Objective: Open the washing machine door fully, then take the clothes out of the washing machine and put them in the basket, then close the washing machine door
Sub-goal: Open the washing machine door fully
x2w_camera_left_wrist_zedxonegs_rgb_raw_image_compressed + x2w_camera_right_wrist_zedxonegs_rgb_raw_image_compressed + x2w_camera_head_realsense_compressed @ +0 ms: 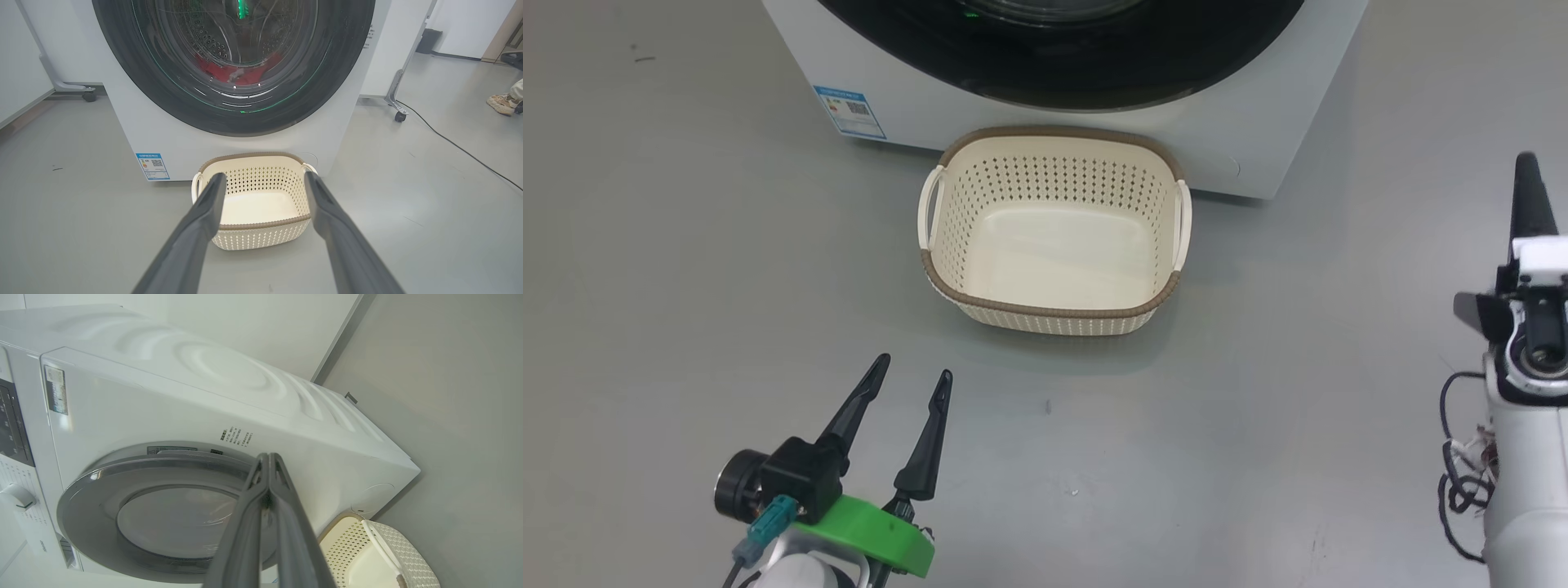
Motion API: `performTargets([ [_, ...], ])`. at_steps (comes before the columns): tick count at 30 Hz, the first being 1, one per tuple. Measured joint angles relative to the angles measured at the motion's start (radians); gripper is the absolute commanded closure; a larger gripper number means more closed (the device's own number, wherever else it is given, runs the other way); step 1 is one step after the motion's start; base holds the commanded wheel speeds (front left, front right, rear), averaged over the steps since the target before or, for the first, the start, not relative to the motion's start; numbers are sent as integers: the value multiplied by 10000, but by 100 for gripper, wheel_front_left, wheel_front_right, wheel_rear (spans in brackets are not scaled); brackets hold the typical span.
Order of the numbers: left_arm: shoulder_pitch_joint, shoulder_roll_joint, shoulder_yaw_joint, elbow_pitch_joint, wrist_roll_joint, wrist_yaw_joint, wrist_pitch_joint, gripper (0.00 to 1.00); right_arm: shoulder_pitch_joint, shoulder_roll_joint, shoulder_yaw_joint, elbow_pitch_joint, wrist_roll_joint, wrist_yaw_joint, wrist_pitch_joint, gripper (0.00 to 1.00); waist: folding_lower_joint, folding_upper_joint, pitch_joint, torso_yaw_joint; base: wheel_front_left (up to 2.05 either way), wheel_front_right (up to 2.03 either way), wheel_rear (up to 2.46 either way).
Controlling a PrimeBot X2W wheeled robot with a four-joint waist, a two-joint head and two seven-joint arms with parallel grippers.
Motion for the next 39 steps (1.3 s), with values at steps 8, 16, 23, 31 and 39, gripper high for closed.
performTargets([
  [8,-501,-10,-161,-251,-389,29,0,0,-1837,-857,228,-575,155,-803,1287,100,0,0,886,341,0,0,0],
  [16,-979,-38,-493,-359,-767,140,0,0,-2964,-1275,393,-713,198,-1452,2096,100,1,0,1606,692,0,0,0],
  [23,-1228,-58,-698,-472,-1195,280,0,0,-3954,-1375,447,-662,554,-1783,2773,100,0,0,2111,1049,0,0,0],
  [31,-1334,-77,-732,-466,-1344,374,0,0,-4823,-1400,267,-211,1087,-1925,3193,100,0,0,2401,1376,0,0,0],
  [39,-1450,-105,-976,-508,-1409,458,0,0,-5892,-1532,303,211,1152,-2013,3731,100,0,0,2629,1542,0,0,0],
])
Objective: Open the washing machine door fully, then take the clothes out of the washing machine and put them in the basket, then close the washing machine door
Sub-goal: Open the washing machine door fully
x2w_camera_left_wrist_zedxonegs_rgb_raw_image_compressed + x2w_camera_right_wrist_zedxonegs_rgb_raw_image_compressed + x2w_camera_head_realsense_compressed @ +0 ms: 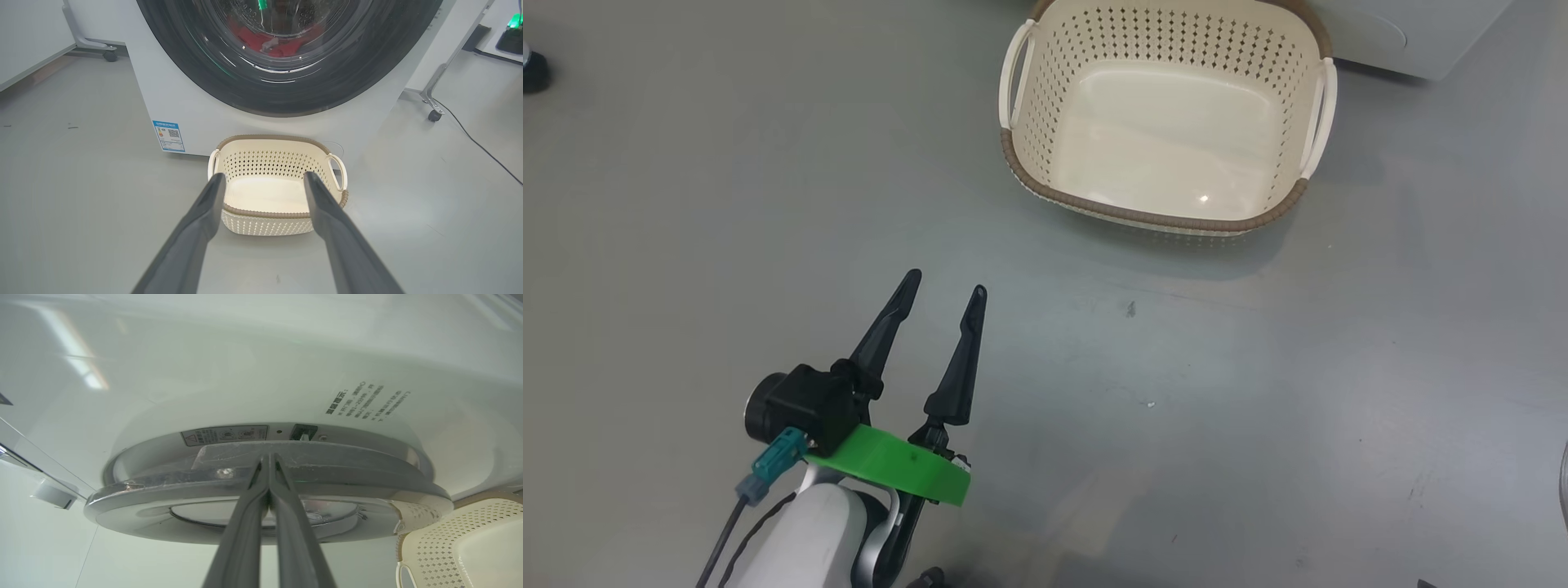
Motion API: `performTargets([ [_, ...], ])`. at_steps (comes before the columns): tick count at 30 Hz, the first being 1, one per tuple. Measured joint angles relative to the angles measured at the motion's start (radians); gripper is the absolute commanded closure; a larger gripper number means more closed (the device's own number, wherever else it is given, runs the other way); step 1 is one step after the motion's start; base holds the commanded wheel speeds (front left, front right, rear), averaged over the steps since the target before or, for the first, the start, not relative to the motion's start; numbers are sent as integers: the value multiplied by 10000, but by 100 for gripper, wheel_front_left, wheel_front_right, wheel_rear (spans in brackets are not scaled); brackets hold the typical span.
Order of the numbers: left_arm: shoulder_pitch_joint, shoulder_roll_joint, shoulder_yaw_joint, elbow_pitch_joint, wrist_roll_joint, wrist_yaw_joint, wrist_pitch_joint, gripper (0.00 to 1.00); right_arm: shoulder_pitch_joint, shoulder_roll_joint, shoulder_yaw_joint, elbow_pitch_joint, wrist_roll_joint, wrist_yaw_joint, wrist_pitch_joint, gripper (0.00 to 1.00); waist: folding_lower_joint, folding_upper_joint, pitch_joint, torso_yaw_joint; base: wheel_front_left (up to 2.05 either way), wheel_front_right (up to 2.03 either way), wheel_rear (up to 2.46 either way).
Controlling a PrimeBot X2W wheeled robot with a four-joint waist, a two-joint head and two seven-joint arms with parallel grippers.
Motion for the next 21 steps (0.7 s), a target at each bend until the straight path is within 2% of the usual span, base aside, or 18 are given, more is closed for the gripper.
performTargets([
  [21,-164,-15,-303,19,-67,121,0,0,-1883,-416,-29,2431,88,-12,1139,100,0,0,302,300,0,0,0],
])
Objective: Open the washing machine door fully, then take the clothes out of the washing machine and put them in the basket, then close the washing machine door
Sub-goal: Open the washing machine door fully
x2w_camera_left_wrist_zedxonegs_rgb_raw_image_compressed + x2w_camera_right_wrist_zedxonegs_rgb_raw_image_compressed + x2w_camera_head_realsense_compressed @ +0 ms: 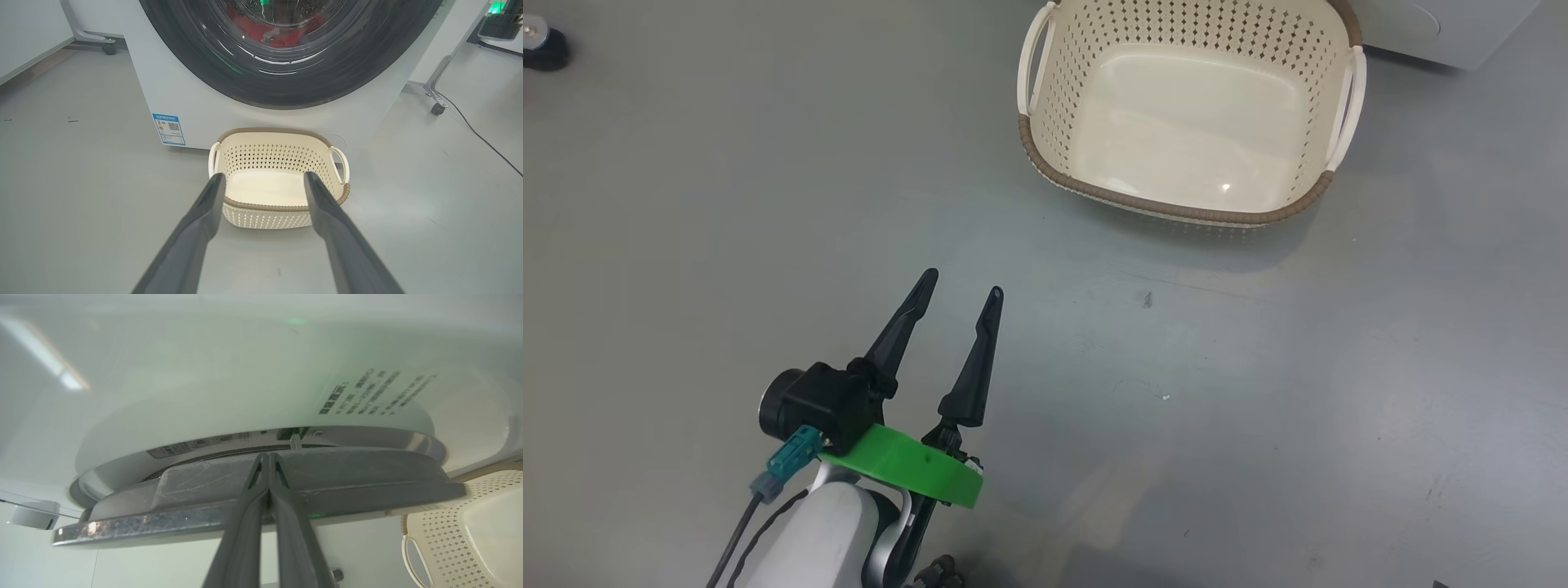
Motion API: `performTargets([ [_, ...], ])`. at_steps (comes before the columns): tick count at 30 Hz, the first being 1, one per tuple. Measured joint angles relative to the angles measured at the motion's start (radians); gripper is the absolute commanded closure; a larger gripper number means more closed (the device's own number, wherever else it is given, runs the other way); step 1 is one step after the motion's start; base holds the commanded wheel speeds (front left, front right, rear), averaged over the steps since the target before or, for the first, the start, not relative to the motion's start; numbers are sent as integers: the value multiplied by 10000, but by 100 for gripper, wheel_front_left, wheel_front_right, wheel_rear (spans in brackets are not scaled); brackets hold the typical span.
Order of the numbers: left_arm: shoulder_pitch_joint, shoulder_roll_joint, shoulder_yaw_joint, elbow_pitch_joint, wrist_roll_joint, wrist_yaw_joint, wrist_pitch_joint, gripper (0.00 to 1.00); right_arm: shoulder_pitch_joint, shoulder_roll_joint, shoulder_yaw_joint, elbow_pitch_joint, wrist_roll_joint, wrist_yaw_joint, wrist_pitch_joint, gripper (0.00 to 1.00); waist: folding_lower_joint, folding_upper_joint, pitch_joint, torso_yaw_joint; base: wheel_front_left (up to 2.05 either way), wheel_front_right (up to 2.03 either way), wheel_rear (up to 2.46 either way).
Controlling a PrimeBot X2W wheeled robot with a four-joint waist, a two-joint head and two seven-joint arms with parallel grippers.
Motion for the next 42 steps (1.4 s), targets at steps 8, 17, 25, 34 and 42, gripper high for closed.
performTargets([
  [8,-6,-2,-82,6,-2,10,0,0,-772,-117,31,677,0,0,420,100,0,0,76,99,0,0,0],
  [17,-14,-6,-151,8,-29,65,0,0,-1342,-316,71,1465,13,2,1028,100,0,0,81,181,0,0,0],
  [25,-17,-8,-165,6,-29,65,0,0,-1552,-447,67,1981,82,4,1448,100,0,0,35,204,0,0,0],
  [34,-35,-12,-171,50,-29,65,0,0,-1668,-454,111,2449,84,4,1906,100,0,0,-88,169,0,0,0],
  [42,-34,-12,-144,173,2,65,0,0,-1512,-437,192,2874,96,2,2163,100,0,0,-409,117,0,0,0],
])
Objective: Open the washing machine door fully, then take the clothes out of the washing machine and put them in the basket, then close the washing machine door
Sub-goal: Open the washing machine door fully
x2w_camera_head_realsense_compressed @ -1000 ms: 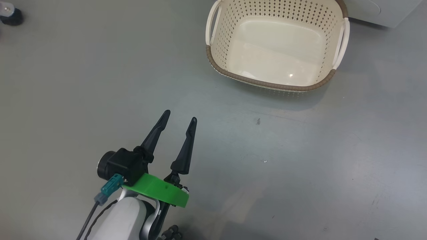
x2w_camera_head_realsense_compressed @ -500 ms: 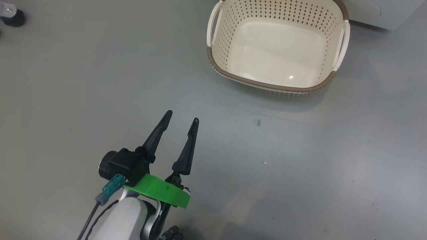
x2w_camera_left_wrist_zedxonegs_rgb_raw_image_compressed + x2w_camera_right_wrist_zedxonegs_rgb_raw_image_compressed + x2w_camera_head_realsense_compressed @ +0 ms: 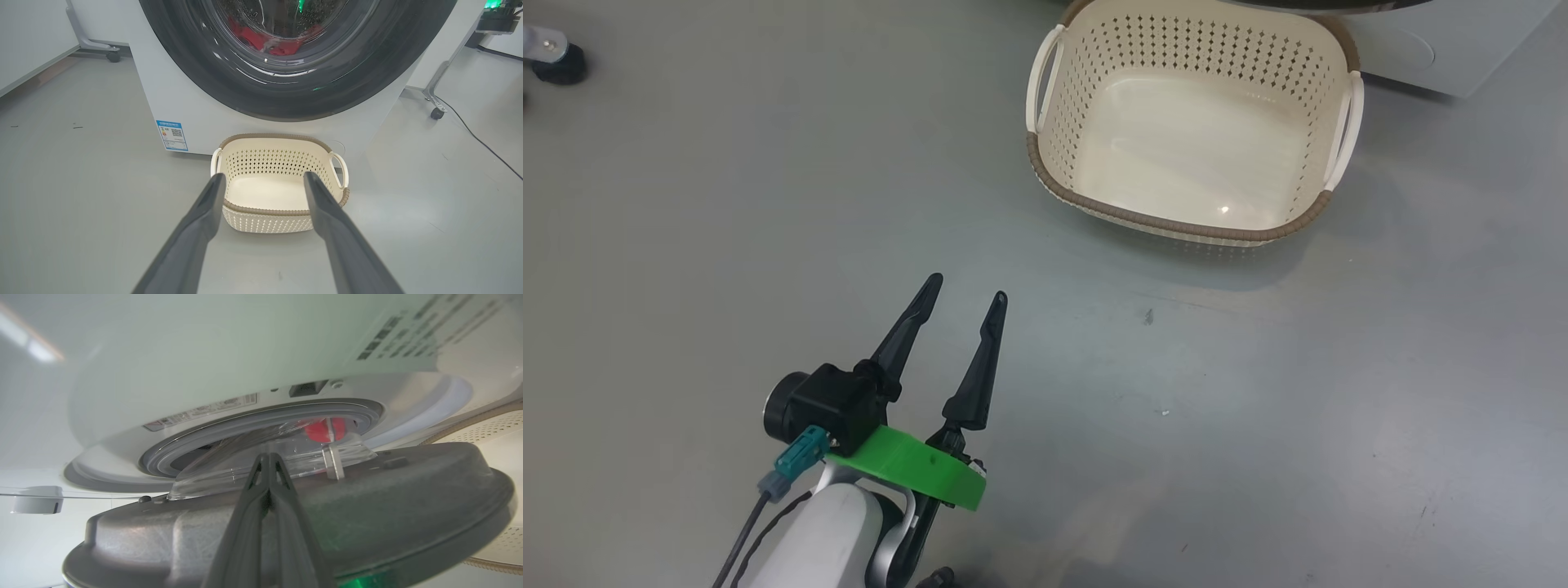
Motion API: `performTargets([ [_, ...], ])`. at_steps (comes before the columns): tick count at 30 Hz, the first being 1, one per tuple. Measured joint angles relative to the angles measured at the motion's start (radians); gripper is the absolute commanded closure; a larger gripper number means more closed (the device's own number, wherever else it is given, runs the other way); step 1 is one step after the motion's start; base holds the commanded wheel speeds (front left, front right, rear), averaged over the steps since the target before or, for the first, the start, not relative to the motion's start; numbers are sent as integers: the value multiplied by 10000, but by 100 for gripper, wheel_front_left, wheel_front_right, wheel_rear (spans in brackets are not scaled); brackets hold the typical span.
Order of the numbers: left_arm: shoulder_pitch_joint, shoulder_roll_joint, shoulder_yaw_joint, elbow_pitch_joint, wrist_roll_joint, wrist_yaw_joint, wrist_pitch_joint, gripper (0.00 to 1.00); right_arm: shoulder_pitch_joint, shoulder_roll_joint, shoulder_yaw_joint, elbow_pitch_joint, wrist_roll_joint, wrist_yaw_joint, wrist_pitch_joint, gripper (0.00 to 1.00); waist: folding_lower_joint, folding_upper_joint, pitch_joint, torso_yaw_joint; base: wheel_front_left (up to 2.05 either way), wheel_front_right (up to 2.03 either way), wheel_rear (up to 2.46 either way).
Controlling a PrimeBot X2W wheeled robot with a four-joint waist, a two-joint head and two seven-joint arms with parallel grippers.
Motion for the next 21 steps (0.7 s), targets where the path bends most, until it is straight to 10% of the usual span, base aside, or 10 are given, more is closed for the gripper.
performTargets([
  [21,15,0,268,211,566,-2,0,0,753,257,232,500,-25,0,593,100,0,0,-800,-264,0,0,0],
])
